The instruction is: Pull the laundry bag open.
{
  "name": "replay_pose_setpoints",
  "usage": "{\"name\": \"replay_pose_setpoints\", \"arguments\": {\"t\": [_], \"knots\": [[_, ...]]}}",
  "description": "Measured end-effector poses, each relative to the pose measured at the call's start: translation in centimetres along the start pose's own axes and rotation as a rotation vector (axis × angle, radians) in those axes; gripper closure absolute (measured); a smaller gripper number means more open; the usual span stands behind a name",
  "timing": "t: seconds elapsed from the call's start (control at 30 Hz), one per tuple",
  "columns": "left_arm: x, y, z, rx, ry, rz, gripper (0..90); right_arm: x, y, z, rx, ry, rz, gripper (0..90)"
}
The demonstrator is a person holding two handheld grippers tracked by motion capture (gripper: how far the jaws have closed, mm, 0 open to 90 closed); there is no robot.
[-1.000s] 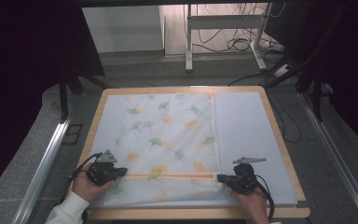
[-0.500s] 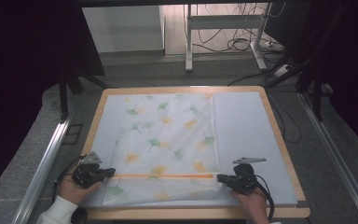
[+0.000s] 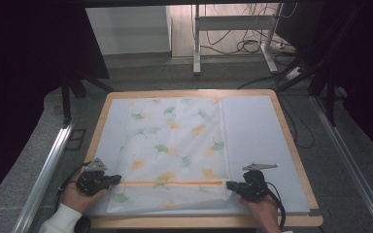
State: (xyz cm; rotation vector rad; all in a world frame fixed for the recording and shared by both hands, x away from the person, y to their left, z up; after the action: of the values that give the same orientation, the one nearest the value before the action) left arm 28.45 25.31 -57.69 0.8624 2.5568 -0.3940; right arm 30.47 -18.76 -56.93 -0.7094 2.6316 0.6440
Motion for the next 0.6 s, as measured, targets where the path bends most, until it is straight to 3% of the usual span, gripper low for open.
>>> {"name": "replay_pose_setpoints", "arguments": {"t": [0.17,0.2,0.23,0.27,0.3,0.33,0.43,0.47,0.5,0.6], "knots": [[-0.3,-0.4,-0.1,0.003,-0.034,0.017,83.7,-0.3,0.3,-0.5,0.003,-0.028,-0.037,89.8],[-0.4,-0.4,-0.3,0.0,-0.045,0.018,83.7,-0.4,0.4,-0.8,-0.003,-0.047,-0.047,89.7],[-0.5,-0.4,-0.4,-0.005,-0.064,0.018,77.3,-0.8,0.4,-1.5,-0.003,-0.086,-0.075,89.2],[-0.7,-0.4,-0.7,-0.011,-0.08,0.021,77.3,-0.8,0.4,-1.5,-0.003,-0.086,-0.075,89.2],[-0.8,-0.3,-0.9,-0.017,-0.097,0.015,70.9,-1.1,0.2,-2.1,-0.006,-0.116,-0.084,79.5],[-1.0,-0.2,-1.1,-0.026,-0.113,0.004,70.9,-1.1,0.2,-2.1,-0.006,-0.116,-0.084,79.5],[-1.5,0.5,-1.7,-0.036,-0.157,-0.037,59.8,-1.6,-0.6,-2.8,0.002,-0.14,-0.08,68.9],[-1.7,0.8,-1.8,-0.039,-0.166,-0.051,52.2,-2.0,-1.5,-3.1,0.025,-0.162,-0.066,60.5],[-2.0,1.1,-1.9,-0.044,-0.17,-0.059,52.2,-2.0,-1.5,-3.1,0.025,-0.162,-0.066,60.5],[-2.9,1.9,-1.6,-0.051,-0.177,-0.071,40.0,-2.9,-3.4,-3.8,0.091,-0.206,-0.051,52.2]]}}
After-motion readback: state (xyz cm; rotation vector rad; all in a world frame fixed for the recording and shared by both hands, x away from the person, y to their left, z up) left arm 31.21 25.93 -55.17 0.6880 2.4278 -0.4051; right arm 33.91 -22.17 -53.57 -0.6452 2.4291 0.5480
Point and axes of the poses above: each handheld gripper's, and its own axes: z roughly forward along the jaws, x roughly out of its underside, y roughly to its left, the point moved 6 cm from there along z, roughly forward along the jaws, and after that the axes turned 13 degrees about y, right-handed, at the moved point
